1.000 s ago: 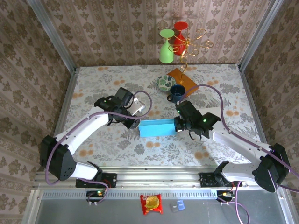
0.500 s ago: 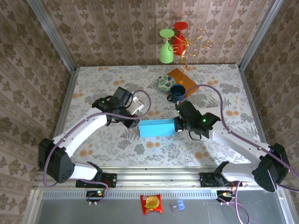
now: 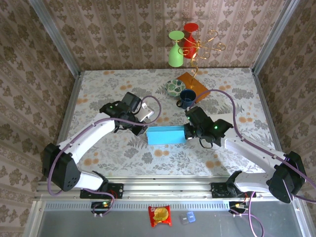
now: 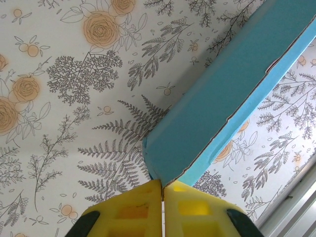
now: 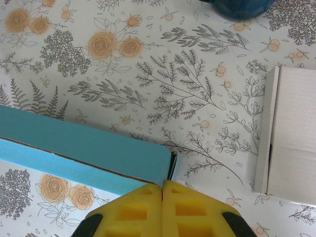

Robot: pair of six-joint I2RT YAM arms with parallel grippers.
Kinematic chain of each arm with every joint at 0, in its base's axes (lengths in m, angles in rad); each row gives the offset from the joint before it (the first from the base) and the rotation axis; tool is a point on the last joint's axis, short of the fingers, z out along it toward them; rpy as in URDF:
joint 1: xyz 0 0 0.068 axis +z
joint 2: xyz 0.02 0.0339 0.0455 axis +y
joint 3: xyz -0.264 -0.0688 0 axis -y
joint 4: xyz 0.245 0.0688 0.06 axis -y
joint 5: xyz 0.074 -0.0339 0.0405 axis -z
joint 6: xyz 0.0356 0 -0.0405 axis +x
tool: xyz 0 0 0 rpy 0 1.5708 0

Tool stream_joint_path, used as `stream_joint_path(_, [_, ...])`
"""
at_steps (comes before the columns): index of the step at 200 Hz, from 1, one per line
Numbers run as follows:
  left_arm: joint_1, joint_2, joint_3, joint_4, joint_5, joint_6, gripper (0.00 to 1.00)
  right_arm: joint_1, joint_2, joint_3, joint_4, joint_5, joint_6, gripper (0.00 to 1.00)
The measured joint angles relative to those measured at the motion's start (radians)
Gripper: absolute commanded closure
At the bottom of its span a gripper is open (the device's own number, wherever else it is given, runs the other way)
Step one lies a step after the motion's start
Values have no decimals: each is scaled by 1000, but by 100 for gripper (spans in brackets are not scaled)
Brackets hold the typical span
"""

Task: Fold the paper box

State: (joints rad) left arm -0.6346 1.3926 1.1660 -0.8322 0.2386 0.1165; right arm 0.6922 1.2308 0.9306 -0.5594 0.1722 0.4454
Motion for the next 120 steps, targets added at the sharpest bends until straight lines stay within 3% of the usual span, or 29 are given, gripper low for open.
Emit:
stream_joint_path(51, [-7,20,26,-17,-3,-46,95,0,0,0,-1,0,0,100])
stream_joint_path(120, [-26,38,55,-59,-4,-205,96,0,5,5,-7,1,0,100])
